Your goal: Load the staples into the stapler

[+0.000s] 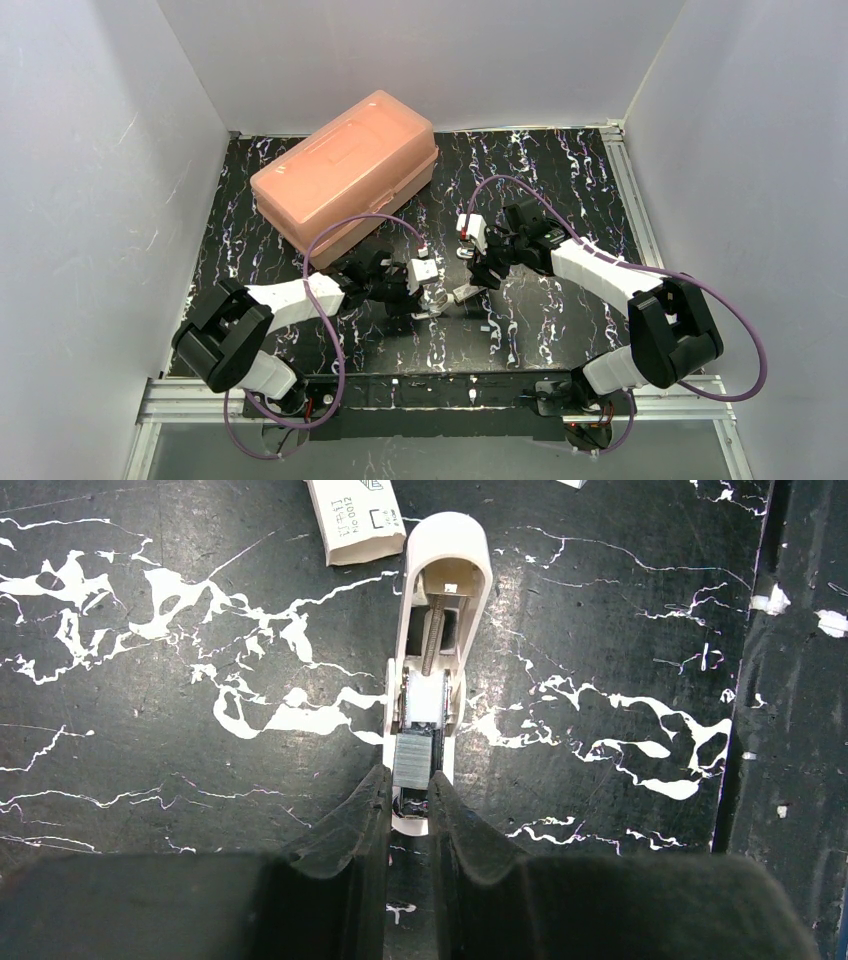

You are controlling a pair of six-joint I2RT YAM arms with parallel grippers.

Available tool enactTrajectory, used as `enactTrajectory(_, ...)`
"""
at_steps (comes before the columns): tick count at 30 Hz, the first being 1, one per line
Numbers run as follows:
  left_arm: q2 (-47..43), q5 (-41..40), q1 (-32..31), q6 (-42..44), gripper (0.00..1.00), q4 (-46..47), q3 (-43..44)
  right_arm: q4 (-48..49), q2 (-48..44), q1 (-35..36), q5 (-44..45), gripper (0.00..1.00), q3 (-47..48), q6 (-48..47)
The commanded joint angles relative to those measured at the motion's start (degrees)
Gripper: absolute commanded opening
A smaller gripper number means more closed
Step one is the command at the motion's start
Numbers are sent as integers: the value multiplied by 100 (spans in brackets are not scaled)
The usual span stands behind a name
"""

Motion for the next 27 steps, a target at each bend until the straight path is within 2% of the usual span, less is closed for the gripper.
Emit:
enactTrajectory(1, 49, 62, -25, 79, 0, -172, 182, 70, 12, -26, -37, 68, -8, -54)
enactTrajectory(27, -269, 107, -25, 148, 0, -360, 190, 70, 39, -24, -28, 68, -8, -63)
